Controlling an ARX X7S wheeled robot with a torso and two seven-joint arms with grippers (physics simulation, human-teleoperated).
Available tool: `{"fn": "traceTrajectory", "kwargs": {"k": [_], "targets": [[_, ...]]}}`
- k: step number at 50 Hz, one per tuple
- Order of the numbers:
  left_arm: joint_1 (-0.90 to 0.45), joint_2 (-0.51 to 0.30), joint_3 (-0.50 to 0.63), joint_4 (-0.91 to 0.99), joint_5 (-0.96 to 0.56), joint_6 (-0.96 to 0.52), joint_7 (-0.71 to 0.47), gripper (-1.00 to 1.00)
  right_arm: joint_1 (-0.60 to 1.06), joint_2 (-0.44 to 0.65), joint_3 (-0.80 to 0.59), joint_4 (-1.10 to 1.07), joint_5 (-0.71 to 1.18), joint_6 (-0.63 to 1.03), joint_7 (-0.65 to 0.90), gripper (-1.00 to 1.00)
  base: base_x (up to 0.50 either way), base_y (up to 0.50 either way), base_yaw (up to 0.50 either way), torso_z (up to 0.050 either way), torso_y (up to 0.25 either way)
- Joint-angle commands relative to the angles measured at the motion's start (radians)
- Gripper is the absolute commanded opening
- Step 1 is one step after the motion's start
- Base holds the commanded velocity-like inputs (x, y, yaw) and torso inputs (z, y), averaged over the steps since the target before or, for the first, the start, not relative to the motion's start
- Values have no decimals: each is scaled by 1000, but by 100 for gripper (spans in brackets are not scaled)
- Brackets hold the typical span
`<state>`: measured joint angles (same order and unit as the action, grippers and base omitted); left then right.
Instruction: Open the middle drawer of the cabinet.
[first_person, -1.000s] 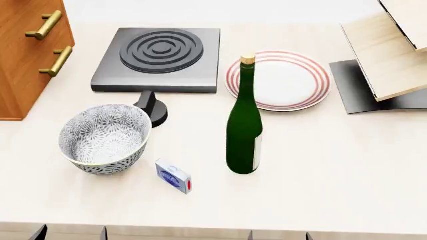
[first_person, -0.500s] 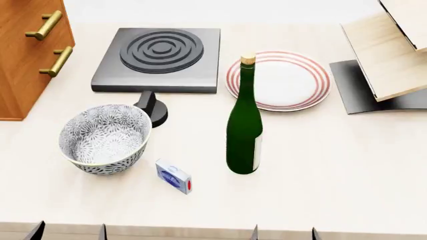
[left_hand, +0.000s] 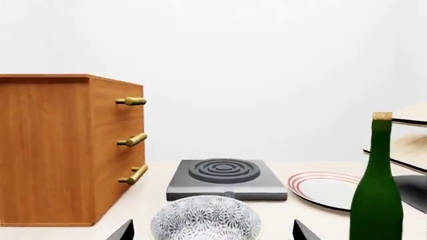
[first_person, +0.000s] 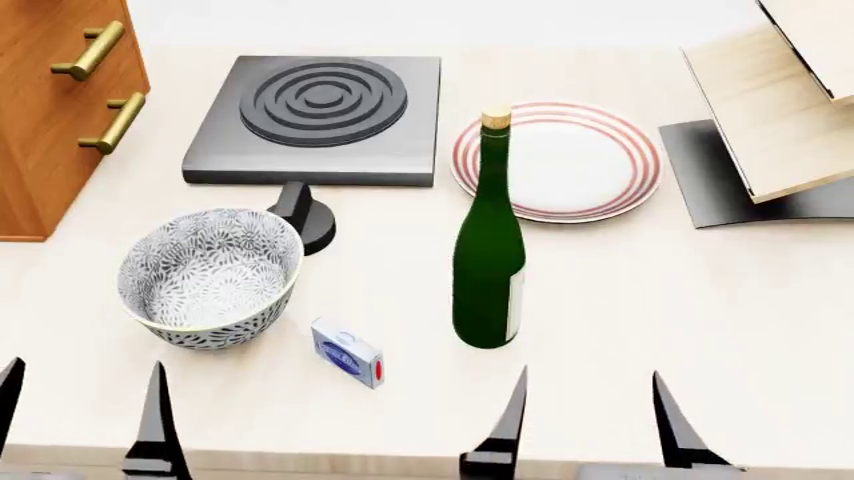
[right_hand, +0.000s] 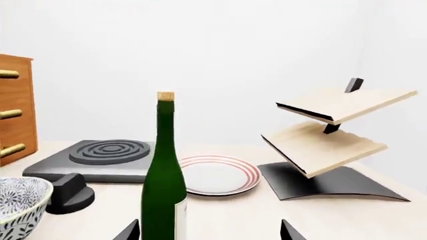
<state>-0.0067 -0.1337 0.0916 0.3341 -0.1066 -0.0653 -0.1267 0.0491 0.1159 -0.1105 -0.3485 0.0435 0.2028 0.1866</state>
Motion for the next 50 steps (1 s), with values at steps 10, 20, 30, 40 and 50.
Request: {"fn": "traceTrajectory", "kwargs": {"k": [10,20,30,40,50], "targets": [[-70,-38,-16,361,-54,-215,-55,100,54,25,-22,-362,-15,212,51,100,0,0,0,0,0],[-111,-29,-58,447,-108,-286,-98,100,63,28,-33,-468,-7,259,65,100,0,0,0,0,0],[-114,-40,-81,504,-141,-301,-115,100,61,39,-47,-517,-18,267,83,100,0,0,0,0,0],[-120,-50,-87,530,-155,-310,-129,100,65,47,-60,-560,-39,271,106,100,0,0,0,0,0],[-123,-61,-91,553,-164,-314,-142,100,65,54,-76,-587,-32,269,109,100,0,0,0,0,0]]}}
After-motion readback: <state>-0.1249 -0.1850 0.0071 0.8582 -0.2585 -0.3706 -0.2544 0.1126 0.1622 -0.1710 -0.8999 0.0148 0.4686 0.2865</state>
